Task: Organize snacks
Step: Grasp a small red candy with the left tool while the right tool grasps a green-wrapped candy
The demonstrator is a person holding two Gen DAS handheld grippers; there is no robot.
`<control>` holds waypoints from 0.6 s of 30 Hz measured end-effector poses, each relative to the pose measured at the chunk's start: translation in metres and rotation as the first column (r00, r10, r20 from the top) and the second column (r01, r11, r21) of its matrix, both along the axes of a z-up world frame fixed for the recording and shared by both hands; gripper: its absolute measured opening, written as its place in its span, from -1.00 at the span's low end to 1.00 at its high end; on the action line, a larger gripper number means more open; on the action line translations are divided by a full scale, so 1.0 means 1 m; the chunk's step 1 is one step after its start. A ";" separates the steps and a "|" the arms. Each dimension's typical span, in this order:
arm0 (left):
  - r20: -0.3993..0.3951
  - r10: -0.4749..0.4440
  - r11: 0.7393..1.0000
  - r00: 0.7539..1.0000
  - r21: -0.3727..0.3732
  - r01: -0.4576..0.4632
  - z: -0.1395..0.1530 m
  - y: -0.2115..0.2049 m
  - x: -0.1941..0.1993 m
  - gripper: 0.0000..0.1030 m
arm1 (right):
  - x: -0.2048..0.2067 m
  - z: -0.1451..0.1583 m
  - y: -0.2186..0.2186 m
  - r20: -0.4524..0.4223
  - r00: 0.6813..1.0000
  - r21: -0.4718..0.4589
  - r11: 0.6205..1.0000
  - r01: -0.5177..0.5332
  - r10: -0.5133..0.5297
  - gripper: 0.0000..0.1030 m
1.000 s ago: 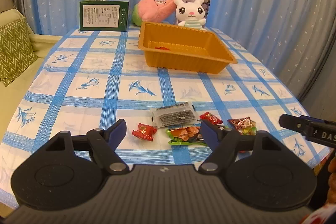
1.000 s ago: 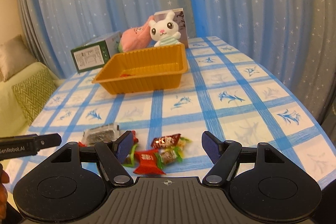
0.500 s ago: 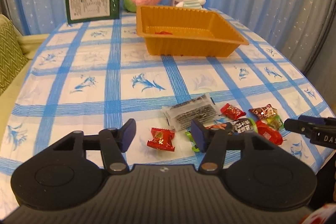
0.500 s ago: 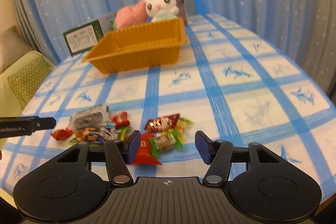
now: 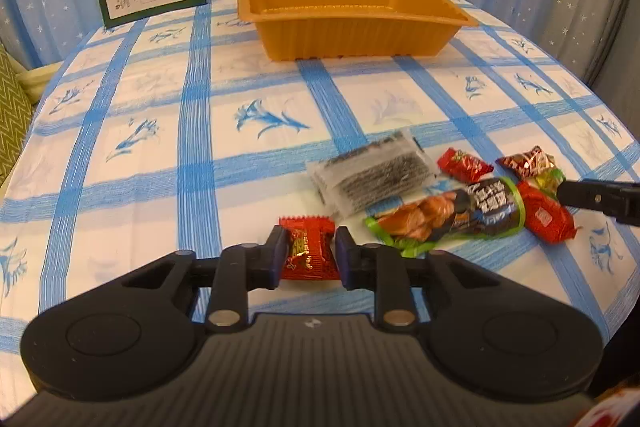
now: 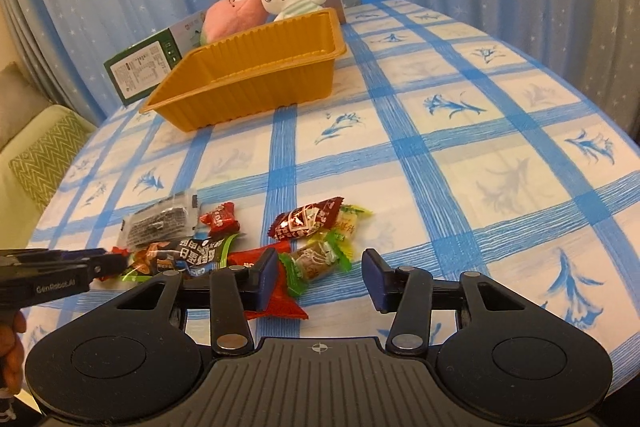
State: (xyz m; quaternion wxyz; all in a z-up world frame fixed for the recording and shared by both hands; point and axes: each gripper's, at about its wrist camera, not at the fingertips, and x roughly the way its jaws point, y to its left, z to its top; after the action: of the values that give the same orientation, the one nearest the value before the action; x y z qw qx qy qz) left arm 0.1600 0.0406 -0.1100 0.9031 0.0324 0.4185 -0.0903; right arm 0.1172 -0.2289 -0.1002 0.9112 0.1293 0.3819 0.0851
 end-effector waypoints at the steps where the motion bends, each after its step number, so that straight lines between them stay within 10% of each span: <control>1: -0.001 0.006 1.000 1.000 -0.008 -0.006 0.000 0.002 -0.001 -0.56 | 0.000 0.000 0.001 0.001 1.000 -0.008 1.000 0.003 -0.003 -0.08; 18: 0.022 0.049 0.998 0.999 -0.038 -0.049 -0.001 0.007 -0.011 -0.57 | 0.011 -0.007 0.000 -0.069 0.992 0.113 0.987 0.114 -0.107 -0.08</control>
State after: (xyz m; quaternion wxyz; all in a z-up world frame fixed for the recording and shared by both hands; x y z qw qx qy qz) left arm 0.1492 0.0480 -0.1114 0.9102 0.0060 0.4072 -0.0757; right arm 0.1284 -0.2286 -0.1069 0.8929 0.2059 0.3969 0.0525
